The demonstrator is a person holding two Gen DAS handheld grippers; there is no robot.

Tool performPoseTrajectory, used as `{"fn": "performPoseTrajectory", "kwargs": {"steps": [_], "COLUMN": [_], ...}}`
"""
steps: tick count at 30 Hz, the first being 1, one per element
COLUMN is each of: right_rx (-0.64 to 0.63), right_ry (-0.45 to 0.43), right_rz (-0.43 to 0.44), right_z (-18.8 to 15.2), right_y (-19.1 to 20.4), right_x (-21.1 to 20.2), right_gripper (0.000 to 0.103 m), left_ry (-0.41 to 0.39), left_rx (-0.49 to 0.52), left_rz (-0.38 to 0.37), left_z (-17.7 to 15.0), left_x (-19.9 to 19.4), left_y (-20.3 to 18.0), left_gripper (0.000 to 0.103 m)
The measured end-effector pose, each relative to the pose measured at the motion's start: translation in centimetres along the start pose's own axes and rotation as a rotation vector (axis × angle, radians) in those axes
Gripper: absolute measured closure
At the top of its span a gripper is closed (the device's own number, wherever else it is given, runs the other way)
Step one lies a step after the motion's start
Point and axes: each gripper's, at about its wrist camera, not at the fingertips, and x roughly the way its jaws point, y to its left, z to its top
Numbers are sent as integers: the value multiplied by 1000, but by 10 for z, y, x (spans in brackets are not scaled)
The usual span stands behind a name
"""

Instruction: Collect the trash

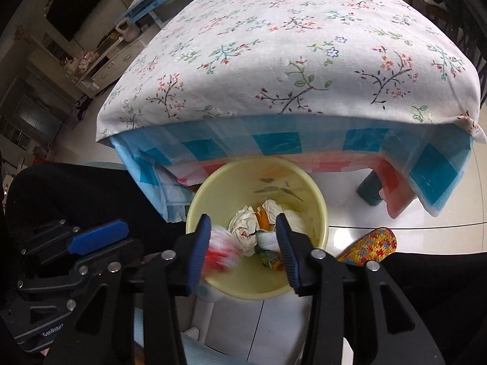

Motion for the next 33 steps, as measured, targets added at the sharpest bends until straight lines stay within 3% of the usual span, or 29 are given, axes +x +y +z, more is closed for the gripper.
{"fn": "performPoseTrajectory", "kwargs": {"steps": [6, 10, 14, 17, 24, 33], "right_rx": [32, -4, -55, -75, -128, -155], "right_ry": [-112, -283, -455, -570, -747, -833], "right_rz": [-1, -46, -164, -241, -343, -392], "right_z": [6, 9, 8, 7, 1, -3], "right_y": [-3, 5, 16, 22, 35, 42], "right_x": [-19, -49, -75, -93, -118, -135], "right_gripper": [44, 34, 25, 16, 11, 10], "left_ry": [-142, -294, -437, -518, -645, -732], "left_rx": [28, 38, 23, 13, -14, -29], "left_rz": [88, 194, 282, 317, 343, 355], "left_z": [4, 10, 15, 18, 23, 26], "left_x": [-23, -45, -66, -77, -104, -128], "left_y": [-4, -7, -9, -10, -12, -10], "left_gripper": [51, 36, 23, 19, 13, 10]}}
